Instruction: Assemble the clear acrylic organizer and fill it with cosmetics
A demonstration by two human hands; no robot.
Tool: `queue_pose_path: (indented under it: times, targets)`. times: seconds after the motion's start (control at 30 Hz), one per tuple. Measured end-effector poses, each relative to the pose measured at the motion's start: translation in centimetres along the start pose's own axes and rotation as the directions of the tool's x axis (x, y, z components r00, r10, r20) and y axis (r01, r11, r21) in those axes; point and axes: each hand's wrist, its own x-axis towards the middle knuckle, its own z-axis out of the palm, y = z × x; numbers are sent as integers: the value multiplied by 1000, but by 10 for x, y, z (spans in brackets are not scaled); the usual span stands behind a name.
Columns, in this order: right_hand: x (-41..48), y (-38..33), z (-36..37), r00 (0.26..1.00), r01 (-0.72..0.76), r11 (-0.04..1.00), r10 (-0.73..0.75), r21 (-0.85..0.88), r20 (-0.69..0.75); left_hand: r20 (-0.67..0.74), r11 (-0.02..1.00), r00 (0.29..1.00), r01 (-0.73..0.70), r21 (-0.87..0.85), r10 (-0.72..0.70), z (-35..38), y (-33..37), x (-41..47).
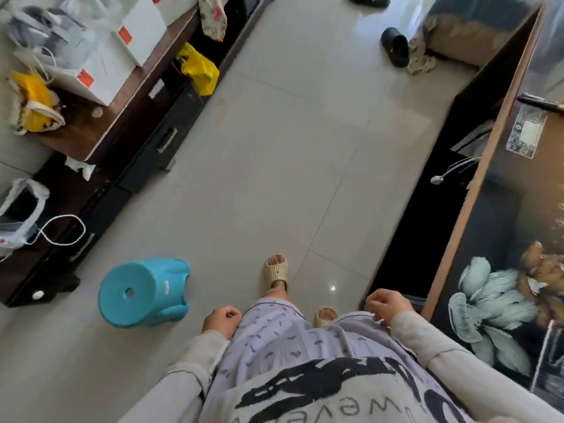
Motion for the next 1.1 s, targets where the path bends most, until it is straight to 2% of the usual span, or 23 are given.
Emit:
queue_pose_path:
  times: [0.3, 0.43, 0.53, 0.77, 0.9, 1.1]
  targets:
    - [5, -25, 0, 969, -188, 952, 219, 240, -111, 133, 940, 974, -214, 265, 184, -86, 136, 74]
    - [16, -41, -8, 947, -248, 910, 300, 333, -116, 113, 927, 958, -283, 246, 263, -104, 204, 99]
    - [36, -54, -25, 940, -282, 895, 330, 347, -87, 151, 917, 949, -309, 254, 278, -103, 246, 111]
    - [106, -101, -122, 950, -203, 851, 291, 484, -114, 163, 918, 963, -256, 302, 215, -88, 319, 126]
    - [131, -121, -183, 958, -152, 856, 250, 495, -139, 187, 903, 968, -227, 366, 168, -78, 355, 123]
    - [153, -143, -245, 962, -106, 837, 223, 537, -157, 177, 882, 963, -260, 393, 204, -76, 430, 135]
